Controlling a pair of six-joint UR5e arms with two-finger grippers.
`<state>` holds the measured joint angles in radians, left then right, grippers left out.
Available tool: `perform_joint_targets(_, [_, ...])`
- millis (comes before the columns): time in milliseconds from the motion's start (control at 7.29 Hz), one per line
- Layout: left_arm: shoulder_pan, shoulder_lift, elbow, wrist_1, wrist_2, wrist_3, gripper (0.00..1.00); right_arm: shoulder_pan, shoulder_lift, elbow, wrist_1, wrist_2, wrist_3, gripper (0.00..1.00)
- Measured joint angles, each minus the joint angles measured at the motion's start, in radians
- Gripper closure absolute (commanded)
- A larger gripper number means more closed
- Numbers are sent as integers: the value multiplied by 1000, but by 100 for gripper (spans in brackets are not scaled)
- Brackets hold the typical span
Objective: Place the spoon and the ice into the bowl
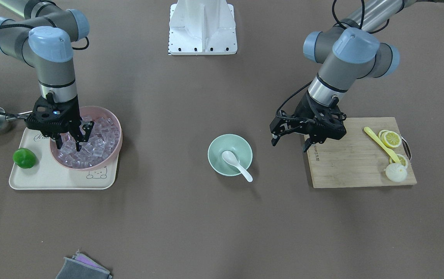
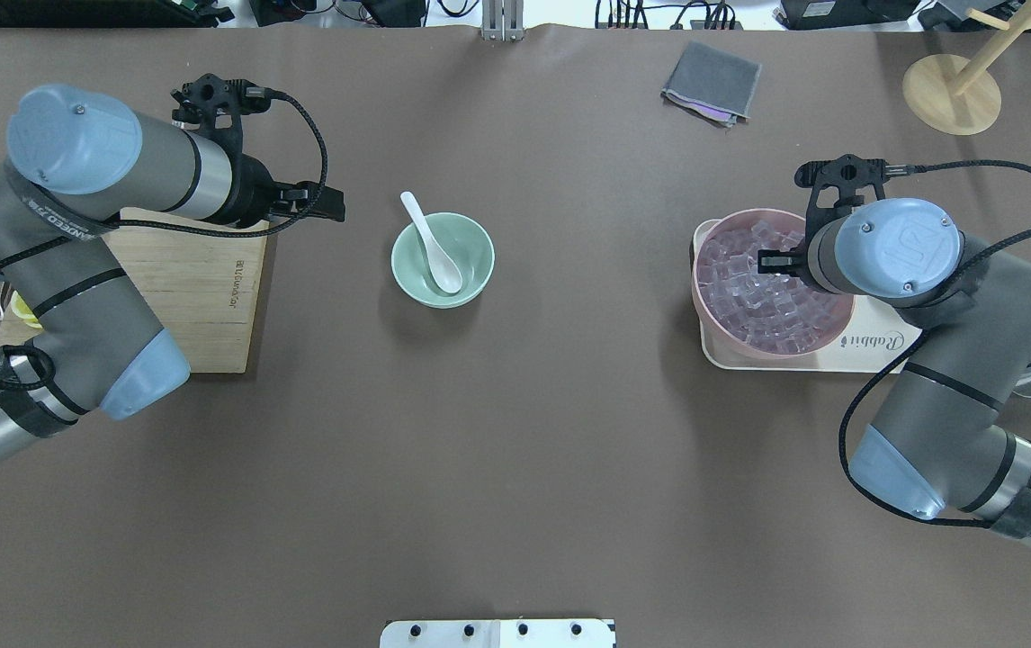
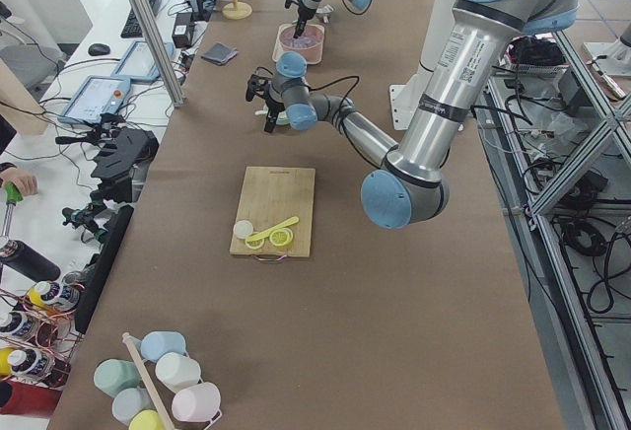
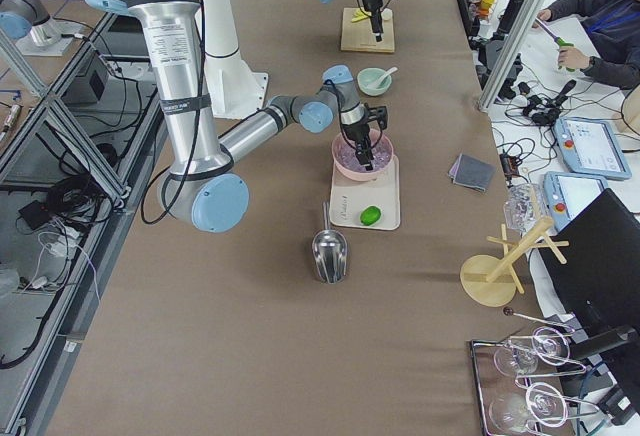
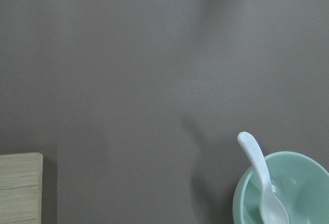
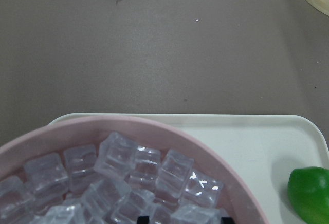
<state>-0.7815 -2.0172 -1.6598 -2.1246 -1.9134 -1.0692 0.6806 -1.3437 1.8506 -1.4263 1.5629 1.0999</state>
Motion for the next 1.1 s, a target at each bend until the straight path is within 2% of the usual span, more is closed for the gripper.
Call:
perform_joint_targets(549, [2, 1, 0, 0, 1, -4, 2, 5, -3, -1, -1, 0, -11, 49])
perform_joint_targets(824, [3, 1, 2, 0, 2, -5, 2, 11, -3, -1, 0, -1, -15, 58])
perform_joint_targets(1098, [5, 1, 5, 0, 2, -5, 2, 13, -3, -1, 0, -6, -15, 61])
